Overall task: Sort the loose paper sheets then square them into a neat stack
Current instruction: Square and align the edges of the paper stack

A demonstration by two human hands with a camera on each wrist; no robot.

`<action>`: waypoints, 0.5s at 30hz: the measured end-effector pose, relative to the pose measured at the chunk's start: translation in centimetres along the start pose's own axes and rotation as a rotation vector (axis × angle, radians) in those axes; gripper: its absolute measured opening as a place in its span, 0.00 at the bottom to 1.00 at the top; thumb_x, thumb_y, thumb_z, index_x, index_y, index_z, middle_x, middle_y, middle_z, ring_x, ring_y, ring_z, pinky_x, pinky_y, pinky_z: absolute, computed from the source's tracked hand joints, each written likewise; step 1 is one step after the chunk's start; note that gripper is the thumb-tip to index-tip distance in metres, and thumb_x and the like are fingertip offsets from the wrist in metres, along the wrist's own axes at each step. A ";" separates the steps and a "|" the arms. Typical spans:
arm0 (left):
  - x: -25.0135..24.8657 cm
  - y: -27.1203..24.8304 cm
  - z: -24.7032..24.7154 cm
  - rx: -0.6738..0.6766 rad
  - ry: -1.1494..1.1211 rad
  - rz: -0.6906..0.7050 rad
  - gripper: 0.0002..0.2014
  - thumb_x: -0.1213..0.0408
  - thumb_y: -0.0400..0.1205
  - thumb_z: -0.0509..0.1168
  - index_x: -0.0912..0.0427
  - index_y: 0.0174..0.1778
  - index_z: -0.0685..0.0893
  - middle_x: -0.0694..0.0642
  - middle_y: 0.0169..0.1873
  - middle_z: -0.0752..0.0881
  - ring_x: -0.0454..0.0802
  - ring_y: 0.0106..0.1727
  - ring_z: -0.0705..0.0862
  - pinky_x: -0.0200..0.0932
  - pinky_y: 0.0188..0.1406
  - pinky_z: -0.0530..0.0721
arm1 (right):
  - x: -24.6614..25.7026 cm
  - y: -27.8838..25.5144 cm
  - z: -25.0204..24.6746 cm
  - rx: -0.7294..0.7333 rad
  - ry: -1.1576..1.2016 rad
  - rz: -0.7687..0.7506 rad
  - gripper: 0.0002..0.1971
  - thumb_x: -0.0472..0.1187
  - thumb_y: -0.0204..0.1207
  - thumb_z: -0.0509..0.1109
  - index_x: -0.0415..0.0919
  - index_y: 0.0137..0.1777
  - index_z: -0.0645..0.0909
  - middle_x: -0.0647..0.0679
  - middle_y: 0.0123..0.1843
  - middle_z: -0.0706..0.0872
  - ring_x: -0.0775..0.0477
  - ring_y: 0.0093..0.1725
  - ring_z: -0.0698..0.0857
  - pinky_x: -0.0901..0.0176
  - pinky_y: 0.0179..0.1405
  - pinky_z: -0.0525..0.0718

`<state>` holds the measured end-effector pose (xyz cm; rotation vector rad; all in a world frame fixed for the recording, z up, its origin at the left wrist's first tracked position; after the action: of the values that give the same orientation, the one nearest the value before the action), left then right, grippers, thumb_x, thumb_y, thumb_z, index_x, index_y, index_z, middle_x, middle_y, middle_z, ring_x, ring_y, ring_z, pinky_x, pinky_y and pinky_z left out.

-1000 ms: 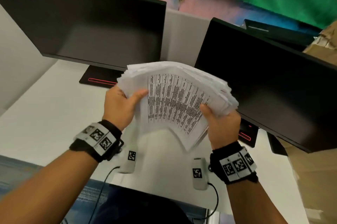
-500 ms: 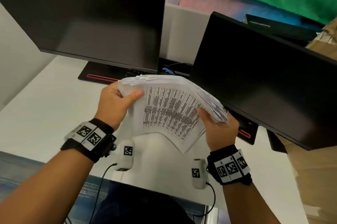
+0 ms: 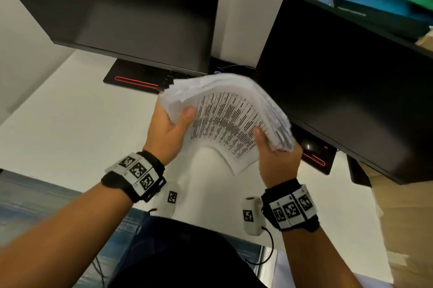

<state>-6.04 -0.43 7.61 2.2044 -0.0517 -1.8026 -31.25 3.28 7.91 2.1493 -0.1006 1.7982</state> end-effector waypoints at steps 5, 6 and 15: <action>0.3 -0.2 -0.4 -0.034 -0.052 0.040 0.41 0.29 0.76 0.62 0.65 0.66 0.69 0.41 0.55 0.77 0.25 0.55 0.81 0.24 0.53 0.78 | -0.5 0.2 0.4 -0.029 0.081 0.092 0.25 0.31 0.73 0.78 0.37 0.70 0.78 0.57 0.54 0.87 0.67 0.51 0.89 0.75 0.43 0.85; 0.0 0.2 -0.4 -0.052 -0.062 0.042 0.38 0.31 0.76 0.63 0.63 0.65 0.70 0.41 0.53 0.78 0.26 0.52 0.81 0.24 0.51 0.78 | -0.2 0.4 0.3 -0.040 0.114 0.095 0.26 0.31 0.73 0.78 0.37 0.71 0.77 0.56 0.55 0.88 0.63 0.52 0.90 0.71 0.44 0.88; -1.3 2.6 -1.1 -0.206 -0.050 0.027 0.09 0.60 0.82 0.66 0.59 0.55 0.82 0.44 0.48 0.84 0.30 0.48 0.82 0.26 0.49 0.79 | 3.0 1.5 0.5 -0.117 -0.007 -0.208 0.17 0.30 0.77 0.74 0.58 0.50 0.82 0.56 0.56 0.89 0.47 0.58 0.89 0.41 0.51 0.91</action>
<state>-4.86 -2.44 9.66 2.0067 0.0897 -1.7633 -30.63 2.20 11.02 2.0047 0.0160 1.6272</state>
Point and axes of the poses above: each hand's wrist, its own y-axis towards the middle knuckle, its own z-axis out of the palm, x = y × z, the point moved 6 cm from there along y, towards the middle knuckle
